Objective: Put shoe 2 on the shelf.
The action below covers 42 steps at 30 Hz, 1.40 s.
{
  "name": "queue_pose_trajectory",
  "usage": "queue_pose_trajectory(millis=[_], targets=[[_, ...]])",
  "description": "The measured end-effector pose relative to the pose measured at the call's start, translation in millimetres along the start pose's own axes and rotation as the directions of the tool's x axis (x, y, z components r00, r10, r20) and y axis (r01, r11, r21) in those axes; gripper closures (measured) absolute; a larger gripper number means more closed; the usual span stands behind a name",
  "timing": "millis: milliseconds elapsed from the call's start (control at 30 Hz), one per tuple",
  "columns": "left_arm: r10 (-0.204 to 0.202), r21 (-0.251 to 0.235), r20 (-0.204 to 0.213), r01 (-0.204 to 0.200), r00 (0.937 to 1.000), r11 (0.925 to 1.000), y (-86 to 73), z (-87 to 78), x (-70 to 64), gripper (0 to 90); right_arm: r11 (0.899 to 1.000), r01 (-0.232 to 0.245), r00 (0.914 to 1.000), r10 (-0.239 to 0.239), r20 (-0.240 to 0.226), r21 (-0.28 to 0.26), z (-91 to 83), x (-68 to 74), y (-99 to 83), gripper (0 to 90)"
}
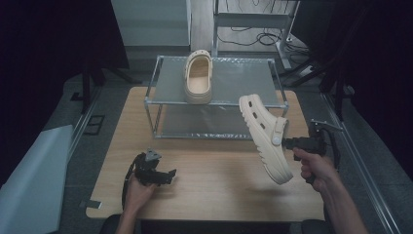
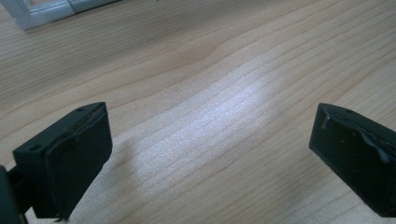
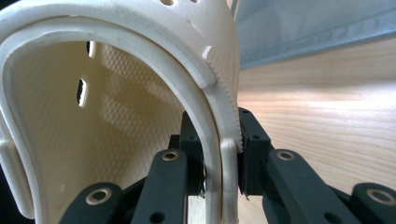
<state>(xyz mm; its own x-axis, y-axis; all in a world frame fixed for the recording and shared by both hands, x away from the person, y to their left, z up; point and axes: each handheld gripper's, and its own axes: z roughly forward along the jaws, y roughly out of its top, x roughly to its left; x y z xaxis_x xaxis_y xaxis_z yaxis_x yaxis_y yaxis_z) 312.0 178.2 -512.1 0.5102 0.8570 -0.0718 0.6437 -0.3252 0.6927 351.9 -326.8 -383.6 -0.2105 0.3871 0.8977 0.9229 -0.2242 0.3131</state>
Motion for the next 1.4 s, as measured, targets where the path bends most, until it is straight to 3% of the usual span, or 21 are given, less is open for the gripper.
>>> queue_pose_trajectory(millis=[500,733,1167,1400], targets=[[0.005,0.004,-0.005,-0.005,1.0000,1.0000,0.1,0.2,0.4,0.0,0.997,-0.009,0.9999,0.010,0.007,-0.073,6.5,22.7,30.6,75.8],[0.008,0.012,0.001,-0.008,1.0000,0.9999,-0.2,0.9,0.3,0.0,0.994,-0.018,0.9995,0.021,0.025,-0.105,17.5,32.6,51.1,75.7],[0.010,0.007,-0.005,-0.010,0.9999,0.9999,-0.6,0.8,0.1,0.0,0.983,-0.055,0.9965,0.065,0.052,-0.176,38.7,36.7,78.6,75.7],[0.007,0.002,-0.002,-0.007,1.0000,1.0000,-0.5,-0.2,1.2,0.0,0.980,-0.063,0.9952,0.076,0.062,-0.190,51.5,38.7,93.0,75.7]])
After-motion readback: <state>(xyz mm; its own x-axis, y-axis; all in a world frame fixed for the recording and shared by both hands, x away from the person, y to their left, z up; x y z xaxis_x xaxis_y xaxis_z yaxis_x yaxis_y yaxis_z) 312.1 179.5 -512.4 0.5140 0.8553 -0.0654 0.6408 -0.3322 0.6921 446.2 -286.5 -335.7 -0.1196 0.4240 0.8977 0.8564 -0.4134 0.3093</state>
